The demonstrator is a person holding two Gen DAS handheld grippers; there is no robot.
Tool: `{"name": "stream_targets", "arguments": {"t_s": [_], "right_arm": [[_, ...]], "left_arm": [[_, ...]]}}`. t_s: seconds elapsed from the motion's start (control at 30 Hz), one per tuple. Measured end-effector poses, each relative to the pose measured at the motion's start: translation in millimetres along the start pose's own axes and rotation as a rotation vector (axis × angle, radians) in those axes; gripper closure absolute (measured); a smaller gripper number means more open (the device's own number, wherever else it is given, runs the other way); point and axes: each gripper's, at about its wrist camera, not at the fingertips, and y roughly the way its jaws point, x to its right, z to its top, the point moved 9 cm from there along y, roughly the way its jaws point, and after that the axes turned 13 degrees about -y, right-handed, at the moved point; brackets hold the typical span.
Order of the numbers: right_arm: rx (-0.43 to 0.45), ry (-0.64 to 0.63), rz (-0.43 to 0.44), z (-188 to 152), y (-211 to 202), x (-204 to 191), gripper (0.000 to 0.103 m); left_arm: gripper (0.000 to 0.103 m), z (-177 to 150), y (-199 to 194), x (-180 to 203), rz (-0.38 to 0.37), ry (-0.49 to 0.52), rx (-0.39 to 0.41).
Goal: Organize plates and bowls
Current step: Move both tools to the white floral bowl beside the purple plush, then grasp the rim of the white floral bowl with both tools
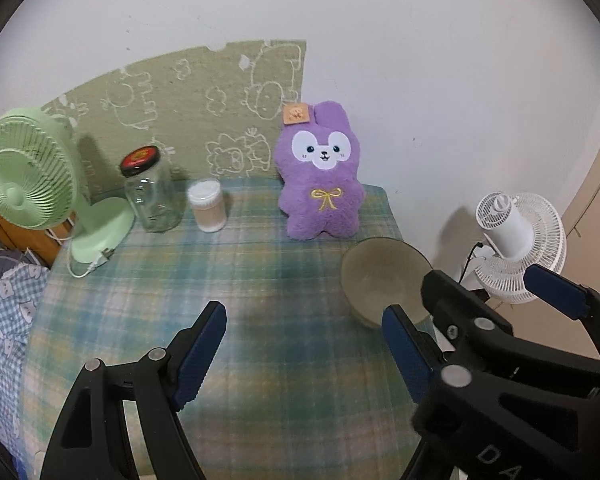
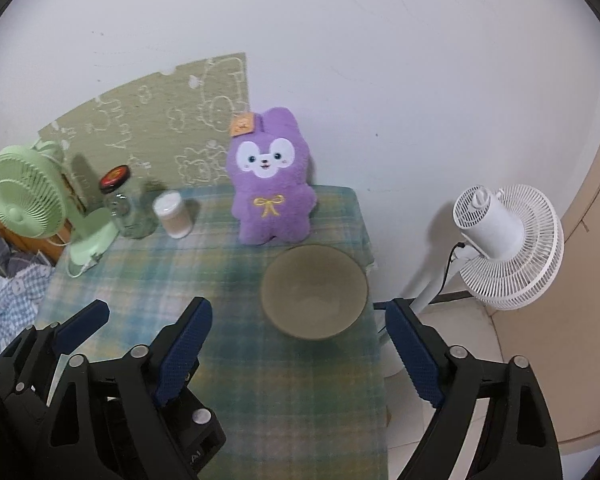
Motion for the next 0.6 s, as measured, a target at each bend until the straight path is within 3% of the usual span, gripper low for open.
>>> {"name": "stream_targets", "arguments": {"t_s": [0.33,0.6], "right_arm": [[-0.042,0.04,0.0,1.3,68.5,31.2,0.02],[-0.09,0.079,-0.007,-9.5,116.3,53.4,0.029]], "left_arm": [[0.022,5.1,68.9,28.4,0.022,0.054,-0.023],[0.032,0.5,123.1,48.5,0.023,0.065,-0.048]]}}
